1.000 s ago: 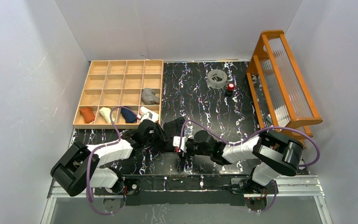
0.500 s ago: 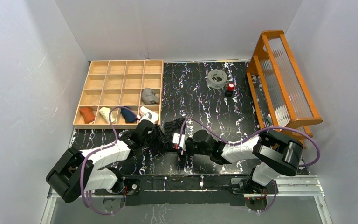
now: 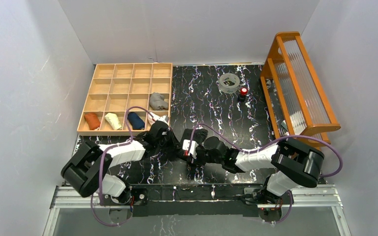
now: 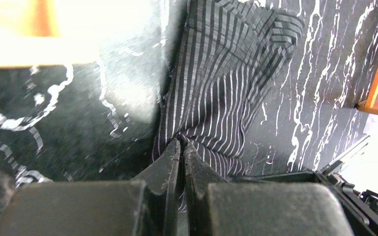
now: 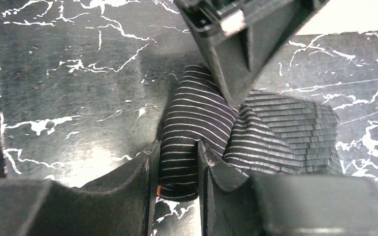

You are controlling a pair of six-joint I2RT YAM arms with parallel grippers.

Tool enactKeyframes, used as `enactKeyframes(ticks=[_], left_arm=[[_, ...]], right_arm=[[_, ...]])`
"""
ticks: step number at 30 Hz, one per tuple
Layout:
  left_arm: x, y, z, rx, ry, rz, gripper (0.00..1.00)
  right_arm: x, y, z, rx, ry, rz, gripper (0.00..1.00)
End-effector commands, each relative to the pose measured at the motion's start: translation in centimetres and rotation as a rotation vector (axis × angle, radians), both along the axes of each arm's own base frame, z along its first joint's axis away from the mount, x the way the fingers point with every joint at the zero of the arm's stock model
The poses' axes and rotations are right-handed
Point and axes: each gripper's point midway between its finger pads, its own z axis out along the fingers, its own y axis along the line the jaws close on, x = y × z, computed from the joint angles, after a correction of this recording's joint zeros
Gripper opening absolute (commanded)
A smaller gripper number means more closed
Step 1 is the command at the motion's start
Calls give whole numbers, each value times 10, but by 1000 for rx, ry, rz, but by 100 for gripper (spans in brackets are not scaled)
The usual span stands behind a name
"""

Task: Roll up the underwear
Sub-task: Roll the underwear to the center of the board.

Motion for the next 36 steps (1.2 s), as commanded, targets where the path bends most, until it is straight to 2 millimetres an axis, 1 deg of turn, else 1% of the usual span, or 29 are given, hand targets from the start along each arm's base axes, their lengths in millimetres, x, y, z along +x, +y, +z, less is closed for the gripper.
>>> enactKeyframes(ticks=[1,3,5,7,11,15,19,21,23,27,29,30,32,33,34,35,36], left_arm=[[-18,-17,-16,8,67,-160,0],[-13,-21,-15,7,63,-167,0],[-10,-19,-16,33,64,-165,0],[-10,-18,-16,43,66,-162,0],[-13,-12,-18,63,77,-154,0],[-16,-7,-21,66,92,-124,0],[-19,-4,-23,61,104,-96,0],[-21,-3,-24,62,110,-95,0],[-23,-2,-25,61,116,-90,0],[-25,4,-25,70,120,-59,0],[-24,9,-23,83,110,-37,0],[-22,12,-21,91,102,-23,0],[-20,16,-17,102,87,-5,0],[-19,17,-14,106,79,5,3],[-17,20,-11,115,71,15,12],[-16,22,-9,121,64,23,19],[-15,24,-6,126,57,33,21]], right_arm=[[-27,-1,1,3,121,40,41],[-27,-6,-4,-15,128,15,46],[-25,-15,-12,-36,122,-14,49],[-21,-22,-18,-59,113,-44,50],[-7,-31,-21,-77,86,-148,53],[3,-34,-22,-66,83,-230,57],[4,-32,-28,-75,86,-260,56],[3,-30,-31,-76,83,-258,54],[3,-28,-33,-75,82,-262,48],[7,-30,-38,-81,87,-297,28],[5,-31,-40,-83,91,-293,17],[4,-30,-40,-77,94,-283,14],[-5,-30,-41,-69,110,-239,12],[-10,-29,-42,-66,117,-207,11],[-13,-28,-41,-62,122,-184,11],[-17,-27,-41,-57,131,-165,11],[-19,-26,-40,-51,143,-150,11]])
